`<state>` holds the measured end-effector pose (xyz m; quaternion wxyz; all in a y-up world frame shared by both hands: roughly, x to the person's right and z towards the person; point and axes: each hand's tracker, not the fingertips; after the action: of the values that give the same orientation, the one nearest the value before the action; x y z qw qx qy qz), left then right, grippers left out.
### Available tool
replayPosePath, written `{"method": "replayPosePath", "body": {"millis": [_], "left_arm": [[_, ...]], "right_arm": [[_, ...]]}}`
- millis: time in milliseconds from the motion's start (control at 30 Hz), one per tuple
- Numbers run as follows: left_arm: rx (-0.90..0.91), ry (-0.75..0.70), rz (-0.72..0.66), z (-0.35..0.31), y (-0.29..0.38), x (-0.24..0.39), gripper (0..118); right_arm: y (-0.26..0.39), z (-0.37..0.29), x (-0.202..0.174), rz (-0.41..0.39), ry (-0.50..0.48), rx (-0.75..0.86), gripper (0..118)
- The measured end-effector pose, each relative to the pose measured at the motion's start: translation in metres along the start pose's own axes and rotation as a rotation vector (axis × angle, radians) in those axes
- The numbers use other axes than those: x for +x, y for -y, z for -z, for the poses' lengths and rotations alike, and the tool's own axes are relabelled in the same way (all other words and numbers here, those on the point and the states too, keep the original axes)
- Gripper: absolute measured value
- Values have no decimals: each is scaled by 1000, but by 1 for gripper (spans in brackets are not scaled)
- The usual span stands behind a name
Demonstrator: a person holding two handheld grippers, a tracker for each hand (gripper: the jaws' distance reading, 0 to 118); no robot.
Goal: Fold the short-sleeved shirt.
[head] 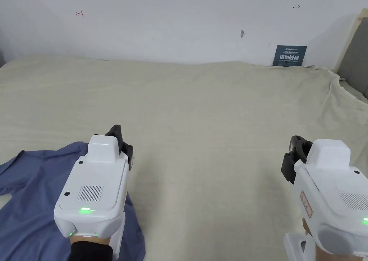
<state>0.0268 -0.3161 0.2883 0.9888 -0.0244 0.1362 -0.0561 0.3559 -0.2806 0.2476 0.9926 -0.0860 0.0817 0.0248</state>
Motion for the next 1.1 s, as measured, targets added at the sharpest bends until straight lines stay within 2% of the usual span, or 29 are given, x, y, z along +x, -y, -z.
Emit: {"method": "replayPosePath", "body": {"millis": [233, 833, 1100], "left_arm": [[-1, -59, -12, -7, 0, -25, 0], [-36, -417, -5, -76, 9, -172, 0], [-67, -508, -17, -102, 21, -202, 0]], "right_arm": [[-5, 10, -26, -27, -61, 12, 0], [-13, 30, -173, -54, -389, 35, 0], [-11, 27, -208, -58, -473, 24, 0]]}}
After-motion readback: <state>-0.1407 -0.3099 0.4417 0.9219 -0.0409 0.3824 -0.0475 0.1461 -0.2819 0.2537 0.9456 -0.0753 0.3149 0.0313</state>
